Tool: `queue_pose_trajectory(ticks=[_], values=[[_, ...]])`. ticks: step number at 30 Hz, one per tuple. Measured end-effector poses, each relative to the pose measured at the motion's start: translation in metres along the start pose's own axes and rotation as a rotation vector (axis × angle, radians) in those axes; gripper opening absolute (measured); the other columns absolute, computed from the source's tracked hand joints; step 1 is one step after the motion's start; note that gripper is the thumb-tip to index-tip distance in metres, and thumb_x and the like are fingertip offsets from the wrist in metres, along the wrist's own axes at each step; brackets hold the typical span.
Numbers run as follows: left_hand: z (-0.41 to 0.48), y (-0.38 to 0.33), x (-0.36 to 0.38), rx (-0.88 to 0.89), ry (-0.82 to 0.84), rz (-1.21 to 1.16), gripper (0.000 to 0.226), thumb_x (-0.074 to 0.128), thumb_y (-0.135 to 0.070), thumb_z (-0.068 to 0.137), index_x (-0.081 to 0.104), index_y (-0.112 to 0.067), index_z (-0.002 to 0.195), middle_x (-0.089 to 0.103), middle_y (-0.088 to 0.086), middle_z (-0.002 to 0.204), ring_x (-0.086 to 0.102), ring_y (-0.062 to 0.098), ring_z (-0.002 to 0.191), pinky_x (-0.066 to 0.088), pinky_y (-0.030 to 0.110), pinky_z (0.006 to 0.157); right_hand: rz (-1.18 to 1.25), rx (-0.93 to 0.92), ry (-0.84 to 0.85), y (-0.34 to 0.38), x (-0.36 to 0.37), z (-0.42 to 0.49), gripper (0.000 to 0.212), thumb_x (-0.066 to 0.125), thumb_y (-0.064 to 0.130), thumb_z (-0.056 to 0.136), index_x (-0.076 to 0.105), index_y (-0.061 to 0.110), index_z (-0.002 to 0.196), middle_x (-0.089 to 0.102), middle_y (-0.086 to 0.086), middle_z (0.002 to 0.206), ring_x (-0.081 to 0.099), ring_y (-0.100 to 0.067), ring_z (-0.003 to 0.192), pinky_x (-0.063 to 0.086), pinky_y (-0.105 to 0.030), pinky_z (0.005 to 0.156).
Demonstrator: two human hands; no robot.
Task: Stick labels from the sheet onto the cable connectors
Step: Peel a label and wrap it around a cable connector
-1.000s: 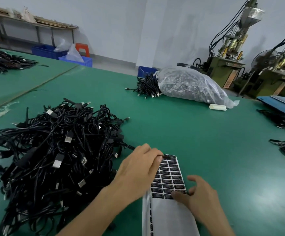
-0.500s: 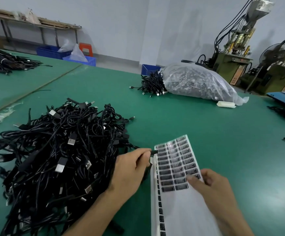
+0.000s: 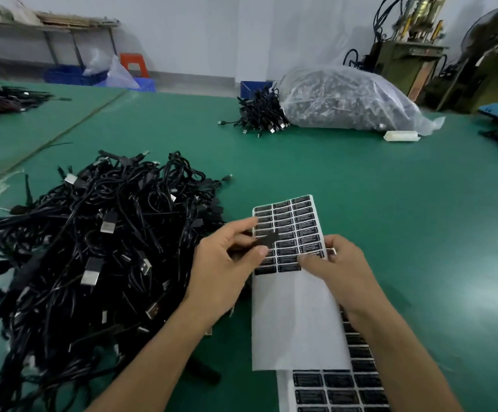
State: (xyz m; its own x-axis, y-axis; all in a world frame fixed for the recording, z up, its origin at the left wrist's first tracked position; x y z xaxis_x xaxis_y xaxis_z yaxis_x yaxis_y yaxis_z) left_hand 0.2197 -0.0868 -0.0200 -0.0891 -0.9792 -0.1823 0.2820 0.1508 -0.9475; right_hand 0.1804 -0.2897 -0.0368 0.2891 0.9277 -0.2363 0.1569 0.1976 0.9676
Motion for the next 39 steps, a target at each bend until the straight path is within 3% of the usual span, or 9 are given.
queue_pose_trajectory(ticks=[3, 7, 11, 16, 20, 24, 28, 32, 39], values=[[-0.007, -0.003, 0.006, 0.055, 0.045, 0.22, 0.026, 0.07, -0.011, 0.092, 0.073, -0.023, 0.115, 0.072, -0.015, 0.101, 0.065, -0.003, 0.095, 0.053, 0.019, 0.087, 0.107, -0.005, -0.046, -0.005, -0.003, -0.005, 0.019, 0.076, 0.009, 0.086, 0.065, 0.018, 0.099, 0.077, -0.005, 0.088, 0.073, -0.024, 0.079, 0.059, -0.048, 0.081], [-0.022, -0.015, 0.021, 0.173, 0.141, 0.471, 0.008, 0.049, -0.038, 0.1, 0.057, -0.037, 0.101, 0.062, -0.018, 0.075, 0.058, 0.004, 0.068, 0.045, 0.024, 0.061, 0.128, -0.039, -0.05, -0.007, -0.006, -0.013, 0.02, 0.08, 0.015, 0.084, 0.069, 0.032, 0.085, 0.076, -0.006, 0.08, 0.068, -0.021, 0.069, 0.056, -0.048, 0.077], [-0.03, -0.019, 0.031, 0.236, 0.233, 0.577, 0.018, 0.028, -0.05, 0.098, 0.038, -0.035, 0.095, 0.061, -0.008, 0.066, 0.056, 0.016, 0.056, 0.041, 0.035, 0.056, 0.139, -0.046, 0.02, -0.006, -0.005, -0.018, 0.022, 0.081, 0.016, 0.082, 0.07, 0.035, 0.08, 0.076, -0.009, 0.081, 0.069, -0.023, 0.07, 0.056, -0.048, 0.079], [-0.033, -0.013, 0.037, 0.199, 0.257, 0.667, 0.012, 0.035, -0.04, 0.106, 0.037, -0.037, 0.094, 0.045, -0.015, 0.064, 0.04, 0.004, 0.055, 0.022, 0.025, 0.06, 0.136, -0.019, 0.05, -0.012, -0.005, -0.02, 0.018, 0.082, 0.014, 0.081, 0.069, 0.025, 0.088, 0.077, -0.011, 0.086, 0.074, -0.03, 0.077, 0.057, -0.056, 0.084], [-0.032, -0.006, 0.038, 0.145, 0.262, 0.588, 0.018, 0.039, -0.04, 0.104, 0.048, -0.033, 0.09, 0.053, -0.012, 0.063, 0.046, 0.007, 0.054, 0.026, 0.018, 0.058, 0.155, -0.007, 0.039, -0.015, -0.004, -0.019, 0.022, 0.083, 0.014, 0.08, 0.067, 0.02, 0.093, 0.077, -0.011, 0.087, 0.073, -0.027, 0.077, 0.057, -0.057, 0.086], [-0.031, -0.005, 0.033, 0.078, 0.21, 0.437, 0.029, 0.035, -0.046, 0.098, 0.056, -0.027, 0.087, 0.065, -0.013, 0.067, 0.054, 0.011, 0.054, 0.037, 0.027, 0.053, 0.183, 0.011, 0.02, -0.017, -0.005, -0.018, 0.019, 0.085, 0.019, 0.077, 0.071, 0.03, 0.083, 0.075, -0.019, 0.087, 0.068, -0.029, 0.074, 0.055, -0.057, 0.084], [-0.032, -0.005, 0.035, 0.06, 0.224, 0.405, 0.025, 0.052, -0.052, 0.081, 0.04, -0.031, 0.073, 0.067, -0.014, 0.072, 0.059, 0.008, 0.062, 0.047, 0.03, 0.059, 0.154, 0.013, 0.017, -0.019, -0.003, -0.017, 0.024, 0.085, 0.018, 0.077, 0.065, 0.024, 0.088, 0.075, -0.007, 0.074, 0.068, -0.02, 0.066, 0.056, -0.045, 0.075], [-0.033, -0.008, 0.034, 0.053, 0.187, 0.362, 0.04, 0.073, -0.041, 0.074, 0.034, -0.033, 0.069, 0.071, -0.022, 0.079, 0.065, 0.003, 0.068, 0.056, 0.035, 0.067, 0.15, 0.027, 0.061, -0.02, 0.0, -0.017, 0.03, 0.084, 0.021, 0.077, 0.065, 0.019, 0.099, 0.077, -0.009, 0.084, 0.074, -0.024, 0.075, 0.059, -0.044, 0.077], [-0.034, -0.01, 0.034, 0.038, 0.157, 0.31, 0.041, 0.073, -0.049, 0.07, 0.038, -0.029, 0.068, 0.072, -0.021, 0.077, 0.067, 0.003, 0.067, 0.058, 0.038, 0.065, 0.124, 0.039, 0.111, -0.021, 0.005, -0.018, 0.036, 0.081, 0.02, 0.082, 0.063, 0.014, 0.112, 0.077, -0.012, 0.087, 0.075, -0.029, 0.079, 0.061, -0.044, 0.075]])
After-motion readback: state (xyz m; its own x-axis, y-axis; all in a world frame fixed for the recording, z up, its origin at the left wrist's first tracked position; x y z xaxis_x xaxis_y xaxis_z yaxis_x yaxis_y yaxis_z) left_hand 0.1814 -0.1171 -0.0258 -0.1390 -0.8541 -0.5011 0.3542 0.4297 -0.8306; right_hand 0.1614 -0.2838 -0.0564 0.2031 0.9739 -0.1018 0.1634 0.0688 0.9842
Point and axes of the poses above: each hand's wrist, its own z-axis towards the middle knuckle, its own x-axis out of the palm, y = z × x, the point moved 7 cm from there along z, towards the middle knuckle
